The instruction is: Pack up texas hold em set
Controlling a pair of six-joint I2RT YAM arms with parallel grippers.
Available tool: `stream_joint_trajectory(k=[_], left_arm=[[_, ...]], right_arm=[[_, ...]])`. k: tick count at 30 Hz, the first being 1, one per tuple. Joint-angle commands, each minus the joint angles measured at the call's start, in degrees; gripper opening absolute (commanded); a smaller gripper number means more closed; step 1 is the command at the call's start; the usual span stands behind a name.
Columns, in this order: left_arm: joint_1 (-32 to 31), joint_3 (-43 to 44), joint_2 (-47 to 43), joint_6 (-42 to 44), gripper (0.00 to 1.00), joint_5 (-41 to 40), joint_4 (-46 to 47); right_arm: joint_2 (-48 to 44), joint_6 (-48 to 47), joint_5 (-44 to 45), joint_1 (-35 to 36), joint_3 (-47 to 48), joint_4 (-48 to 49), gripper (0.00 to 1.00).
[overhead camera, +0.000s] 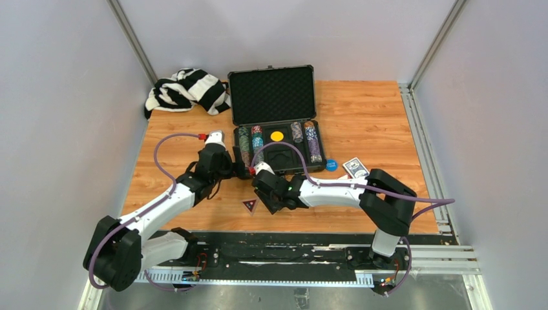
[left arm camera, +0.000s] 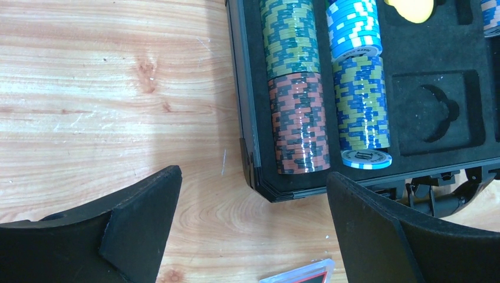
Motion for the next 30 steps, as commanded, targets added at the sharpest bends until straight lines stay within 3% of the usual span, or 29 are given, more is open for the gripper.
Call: stream_joint_trajectory(k=[1,10,16,23,30], left_arm=[[0.68,-0.53,0.51,-0.71,0.98,0.95,2.34],[0.74,-0.55,0.68,-0.68,0.98,1.06,2.44],[0.82,-0.64,0.76,-0.58,0.98,1.21,2.36],[0.93,-0.62,0.83,-0.32,0.98,1.58,2.32],[0.97,-0.73,0.58,-0.41,0.98,1.98,2.34]], right_arm=[[-0.4,2.39,-0.53,0.32,-3.41,-5.26,0.48],[-0.75,2.42,0.13,0.34,-3.07,-5.44,0.54],[-0.04,1.98,0.2,0.34,-1.94,-5.55,0.65],[-0.06,2.11,-0.56,0.34,-0.54,-5.55,0.66],[1.52,1.81,0.38,0.1,3.21,-6.31,0.76]])
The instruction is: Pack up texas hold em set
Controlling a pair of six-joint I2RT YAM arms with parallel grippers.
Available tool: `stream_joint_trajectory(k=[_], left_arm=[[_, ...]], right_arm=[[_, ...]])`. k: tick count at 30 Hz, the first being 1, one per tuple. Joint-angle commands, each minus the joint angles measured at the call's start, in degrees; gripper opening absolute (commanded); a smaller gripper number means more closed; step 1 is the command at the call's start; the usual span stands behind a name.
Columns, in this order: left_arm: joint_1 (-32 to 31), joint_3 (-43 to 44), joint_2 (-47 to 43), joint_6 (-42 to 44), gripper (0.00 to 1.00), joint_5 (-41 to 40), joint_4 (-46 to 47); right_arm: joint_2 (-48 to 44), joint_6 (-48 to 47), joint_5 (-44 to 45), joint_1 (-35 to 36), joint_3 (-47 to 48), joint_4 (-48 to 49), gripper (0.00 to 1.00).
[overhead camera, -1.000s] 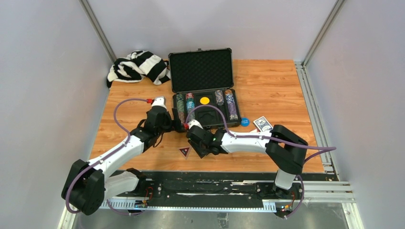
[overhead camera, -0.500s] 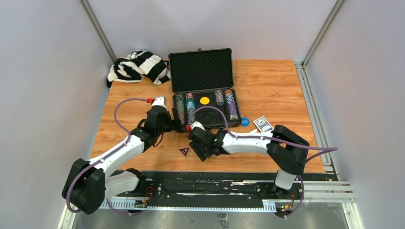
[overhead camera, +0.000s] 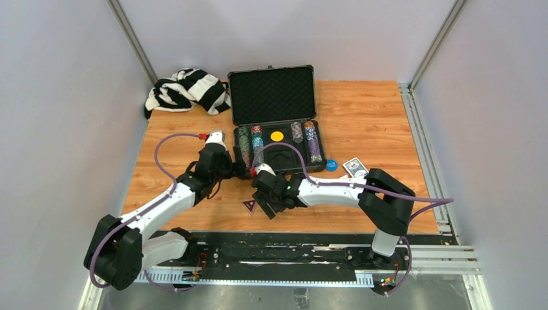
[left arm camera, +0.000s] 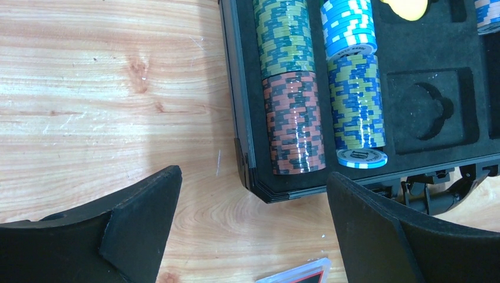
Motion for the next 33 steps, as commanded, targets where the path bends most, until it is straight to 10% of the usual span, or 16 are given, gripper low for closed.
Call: stream_joint_trajectory(k=[1,33], left_arm=[[0.62,-0.66,-0.1,-0.14,0.98,0.34,1.31],[0.76,-1.19,0.19,-0.36,0.98,3.07,2.22]], right_arm=[[2.98,0.75,0.91,-0.01,4.21,-2.61,0.76],[-0.84,17.17,6.68,-2.74,0.82,-7.29,0.58]])
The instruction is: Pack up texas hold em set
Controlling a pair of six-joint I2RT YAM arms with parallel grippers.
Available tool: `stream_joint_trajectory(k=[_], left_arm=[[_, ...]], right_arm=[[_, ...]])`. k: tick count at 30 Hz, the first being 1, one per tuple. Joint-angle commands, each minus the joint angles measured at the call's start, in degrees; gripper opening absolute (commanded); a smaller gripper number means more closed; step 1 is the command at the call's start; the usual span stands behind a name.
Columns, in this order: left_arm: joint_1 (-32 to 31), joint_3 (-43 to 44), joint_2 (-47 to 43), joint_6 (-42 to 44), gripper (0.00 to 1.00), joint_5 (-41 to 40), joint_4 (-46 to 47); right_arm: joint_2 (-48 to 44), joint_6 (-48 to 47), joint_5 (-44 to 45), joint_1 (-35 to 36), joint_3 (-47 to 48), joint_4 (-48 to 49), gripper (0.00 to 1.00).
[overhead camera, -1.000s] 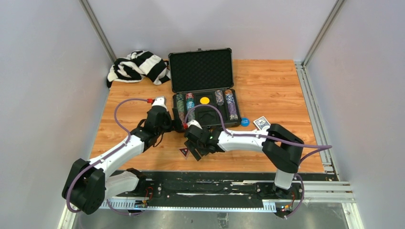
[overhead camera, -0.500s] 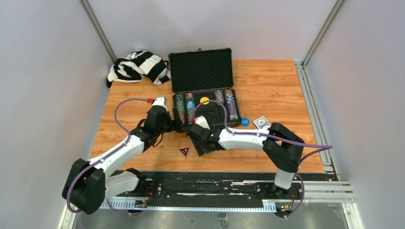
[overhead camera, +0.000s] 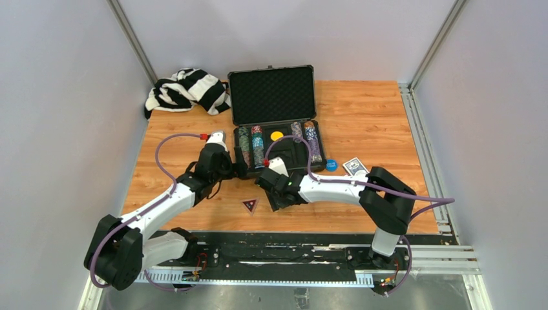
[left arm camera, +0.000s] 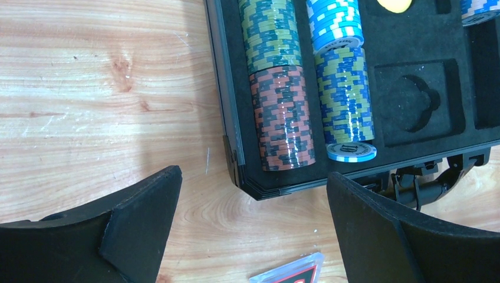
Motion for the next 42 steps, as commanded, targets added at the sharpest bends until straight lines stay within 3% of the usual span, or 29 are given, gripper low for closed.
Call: stream_joint_trajectory(k=[1,16,22,42], left_arm=[[0.45,-0.84,0.25,-0.38,0.98,0.48,1.43],[0.46,-1.12,0.24,-0.57,0.98,0.99,1.69],[0.49,-1.04,0.53,-0.47,0.98,0.78,1.69],[0.44,-0.9,0.94,-0.56,0.98,0.82,1.86]], right_arm=[[-1.52,1.74,0.74,-0.64,-1.39,-1.55,0.58],[-2.71,1.73,0.74,-0.64,-3.0,-0.7,0.48],[-1.99,-0.26,2.13,-0.64,-2.59,-0.67,0.52],[-4.13,-2.26,2.19,-0.6,-3.42,-0.29,0.37]])
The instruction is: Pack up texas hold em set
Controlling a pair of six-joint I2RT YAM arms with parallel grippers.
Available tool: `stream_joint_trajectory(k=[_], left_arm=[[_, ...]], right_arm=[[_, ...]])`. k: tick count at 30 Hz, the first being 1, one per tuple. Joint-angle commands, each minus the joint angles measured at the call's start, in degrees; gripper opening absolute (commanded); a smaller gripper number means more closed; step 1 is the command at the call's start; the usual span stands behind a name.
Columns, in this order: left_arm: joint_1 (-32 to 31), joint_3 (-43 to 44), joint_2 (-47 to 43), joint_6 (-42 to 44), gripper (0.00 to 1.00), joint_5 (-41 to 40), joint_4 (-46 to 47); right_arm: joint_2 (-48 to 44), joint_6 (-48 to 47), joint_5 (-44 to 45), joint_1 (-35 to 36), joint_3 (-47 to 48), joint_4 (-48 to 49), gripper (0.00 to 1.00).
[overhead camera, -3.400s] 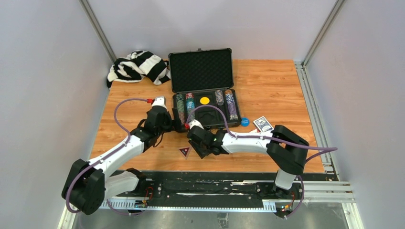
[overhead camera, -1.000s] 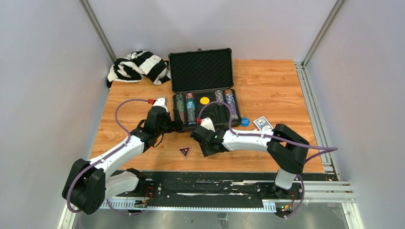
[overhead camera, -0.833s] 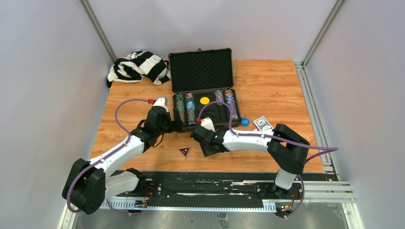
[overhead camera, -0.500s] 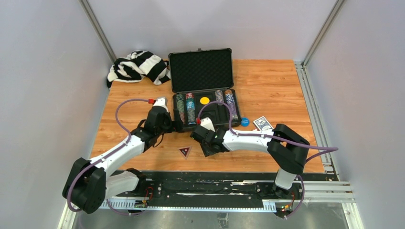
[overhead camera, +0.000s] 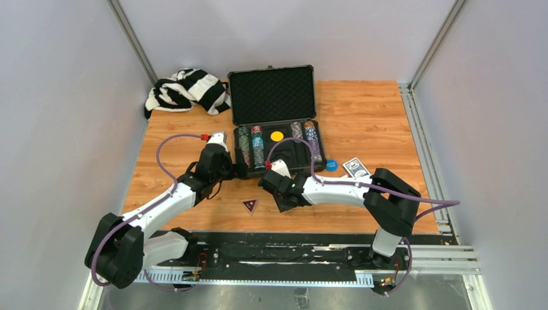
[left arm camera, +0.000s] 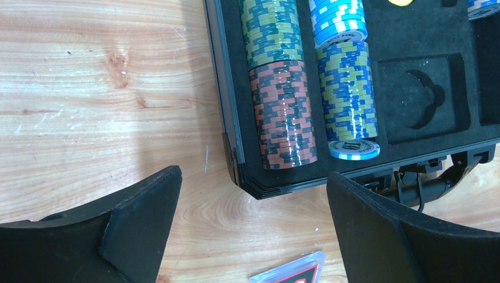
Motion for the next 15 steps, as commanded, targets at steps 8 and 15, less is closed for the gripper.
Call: stream_joint_trajectory(k=[8,15], left_arm=[[0.44,-0.54,0.19,-0.53,0.98,0.11,1.22],[0.45,-0.43,0.52,-0.36,0.98,-0.04,1.33]], right_arm=[[-3.84,-1.07,1.94,-0.57,-1.33,0.52,0.53],[-4.58,-2.44,3.55,-0.66,0.35,1.59,0.54]])
